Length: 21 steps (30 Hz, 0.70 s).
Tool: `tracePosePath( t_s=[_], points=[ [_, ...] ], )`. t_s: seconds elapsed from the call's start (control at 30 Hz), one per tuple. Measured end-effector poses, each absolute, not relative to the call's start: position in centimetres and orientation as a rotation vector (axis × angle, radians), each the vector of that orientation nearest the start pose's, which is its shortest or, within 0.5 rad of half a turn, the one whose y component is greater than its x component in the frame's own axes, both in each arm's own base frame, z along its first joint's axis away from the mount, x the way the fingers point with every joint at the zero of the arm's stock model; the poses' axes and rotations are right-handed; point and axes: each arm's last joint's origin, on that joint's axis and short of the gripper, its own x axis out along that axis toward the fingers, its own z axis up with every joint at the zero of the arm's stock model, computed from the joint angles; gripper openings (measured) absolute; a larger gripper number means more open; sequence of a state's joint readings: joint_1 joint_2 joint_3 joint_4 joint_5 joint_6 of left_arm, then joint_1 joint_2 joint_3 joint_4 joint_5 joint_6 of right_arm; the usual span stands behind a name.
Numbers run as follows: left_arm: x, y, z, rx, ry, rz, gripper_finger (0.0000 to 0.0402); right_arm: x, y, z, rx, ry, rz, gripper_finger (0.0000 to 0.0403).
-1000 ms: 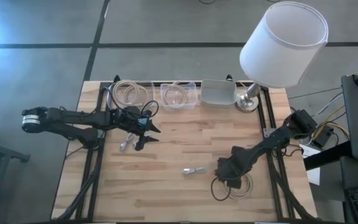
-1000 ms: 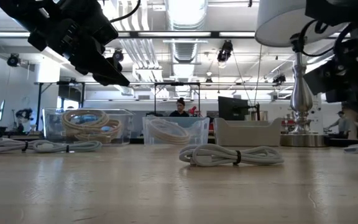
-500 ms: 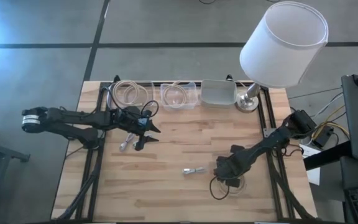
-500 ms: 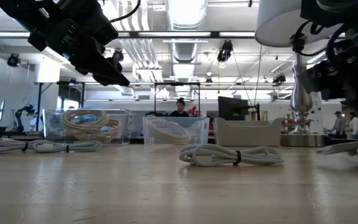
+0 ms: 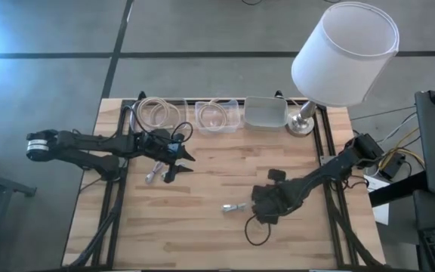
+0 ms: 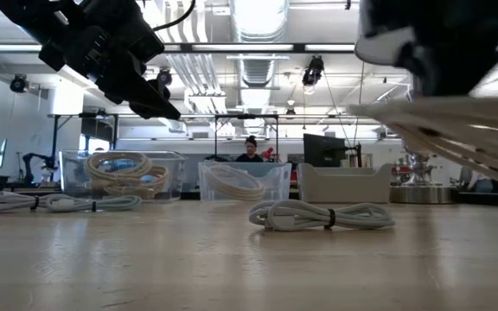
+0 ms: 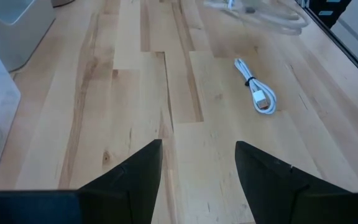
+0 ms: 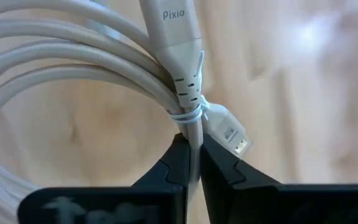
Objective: Pick & Place USB Port
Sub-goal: Put the brown HDMI cable into the right transparent bin
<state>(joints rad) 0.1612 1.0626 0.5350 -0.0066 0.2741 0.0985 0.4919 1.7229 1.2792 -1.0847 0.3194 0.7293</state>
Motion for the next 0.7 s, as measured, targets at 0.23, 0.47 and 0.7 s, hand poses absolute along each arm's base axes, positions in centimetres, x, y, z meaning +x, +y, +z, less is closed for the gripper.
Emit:
tracePosePath(
  t_s=[0.23,0.47,0.7],
  points=[
    [21.4,2.7,21.4,-0.012,0.512,-0.138,0.0206,30.0,11.6,24.2,-0.156,1.171,-0.467,0.0018],
    [21.5,2.7,21.5,-0.011,0.508,-0.137,0.0206,32.8,7.0,25.4,-0.244,1.057,-0.571,0.0018],
    [21.5,2.7,21.5,-0.011,0.508,-0.138,0.0206,35.9,1.4,26.8,-0.330,0.869,-0.684,0.0018]
  ],
)
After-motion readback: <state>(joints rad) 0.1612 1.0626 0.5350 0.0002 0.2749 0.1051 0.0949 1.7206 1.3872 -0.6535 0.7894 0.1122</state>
